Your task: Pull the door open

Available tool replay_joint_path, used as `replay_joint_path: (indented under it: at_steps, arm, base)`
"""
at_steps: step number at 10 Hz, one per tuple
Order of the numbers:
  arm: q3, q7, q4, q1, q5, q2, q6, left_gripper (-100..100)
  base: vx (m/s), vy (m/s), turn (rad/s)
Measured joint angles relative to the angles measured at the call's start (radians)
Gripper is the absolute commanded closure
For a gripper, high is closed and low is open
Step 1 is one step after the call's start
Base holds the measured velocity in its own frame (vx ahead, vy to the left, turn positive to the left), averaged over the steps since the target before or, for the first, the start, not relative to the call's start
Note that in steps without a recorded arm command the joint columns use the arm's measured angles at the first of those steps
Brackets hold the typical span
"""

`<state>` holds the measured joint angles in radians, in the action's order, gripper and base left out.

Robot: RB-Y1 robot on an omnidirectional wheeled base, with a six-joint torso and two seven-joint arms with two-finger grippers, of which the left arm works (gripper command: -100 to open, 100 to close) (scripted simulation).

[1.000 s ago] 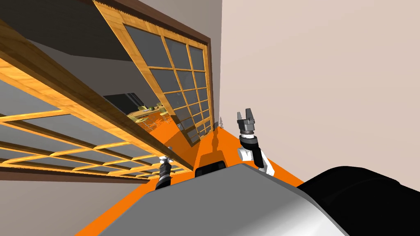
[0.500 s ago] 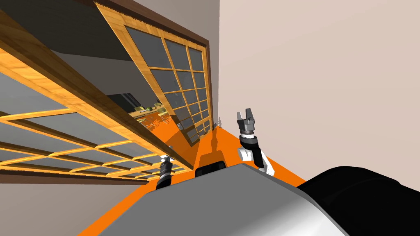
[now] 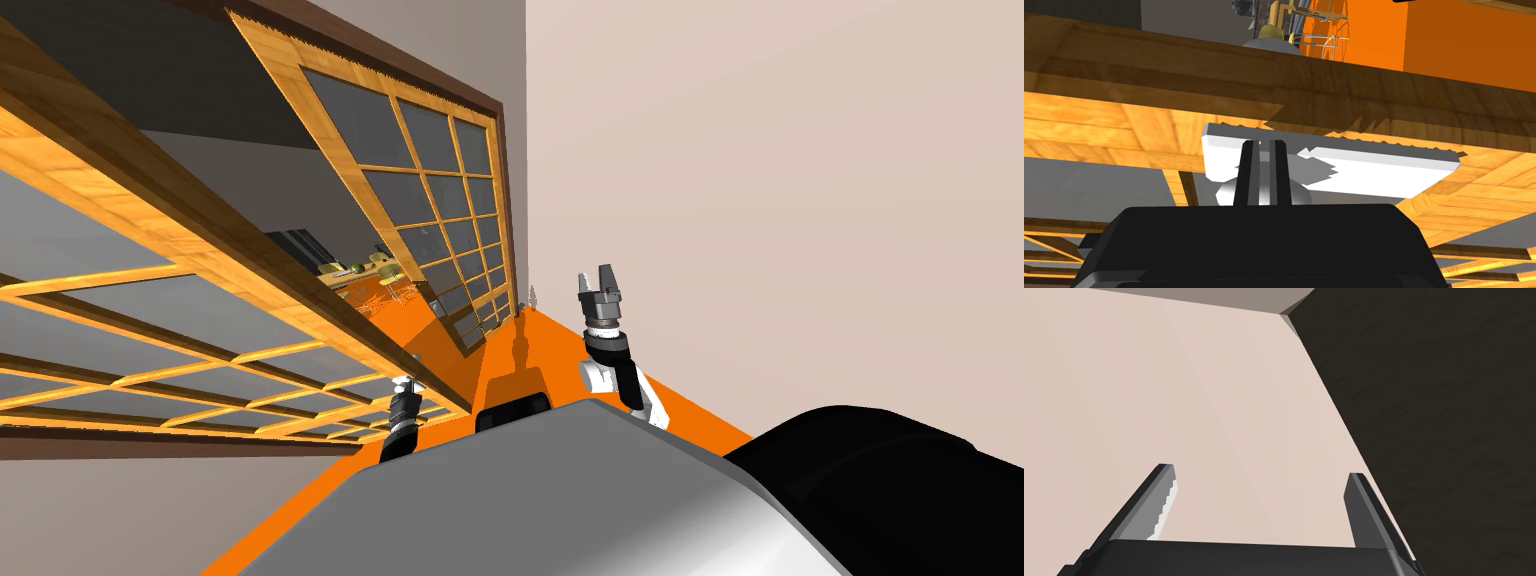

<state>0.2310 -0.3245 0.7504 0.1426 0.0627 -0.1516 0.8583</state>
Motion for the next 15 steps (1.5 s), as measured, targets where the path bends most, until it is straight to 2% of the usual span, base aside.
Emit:
replay_joint_path:
  at_steps: [1,3,4,5,7,10,11,12,14,15]
  arm:
    - [-0.008,-0.019,0.018,0.008,0.003,0.003,-0.005,-100]
    - [-0.029,-0.052,0.022,0.012,0.01,0.016,-0.013,-100]
    - [-0.037,-0.069,0.009,0.007,0.014,0.017,-0.01,-100]
    - [-0.042,-0.09,-0.01,-0.003,0.021,0.014,-0.001,-100]
    - [-0.051,-0.123,0.027,0.007,0.033,0.015,-0.016,-100]
    - [-0.064,-0.182,0.033,-0.002,0.054,0.014,-0.017,-100]
    - [-0.072,-0.213,0.024,-0.008,0.064,0.008,-0.015,-100]
    - [-0.08,-0.241,0.043,-0.003,0.074,0.01,-0.023,-100]
    - [-0.094,-0.286,0.053,-0.005,0.089,0.015,-0.028,-100]
    - [-0.099,-0.312,0.024,-0.021,0.097,0.01,-0.014,-100]
  base:
    - [-0.057,0.02,-0.107]
    - [-0.073,0.008,-0.081]
    - [-0.054,0.015,-0.059]
    - [-0.026,0.019,-0.016]
    - [-0.073,0.041,-0.075]
    - [-0.074,0.03,-0.076]
    - [-0.095,0.059,-0.09]
    - [-0.098,0.079,-0.103]
    - [-0.065,0.033,-0.057]
    - [-0.073,0.016,-0.083]
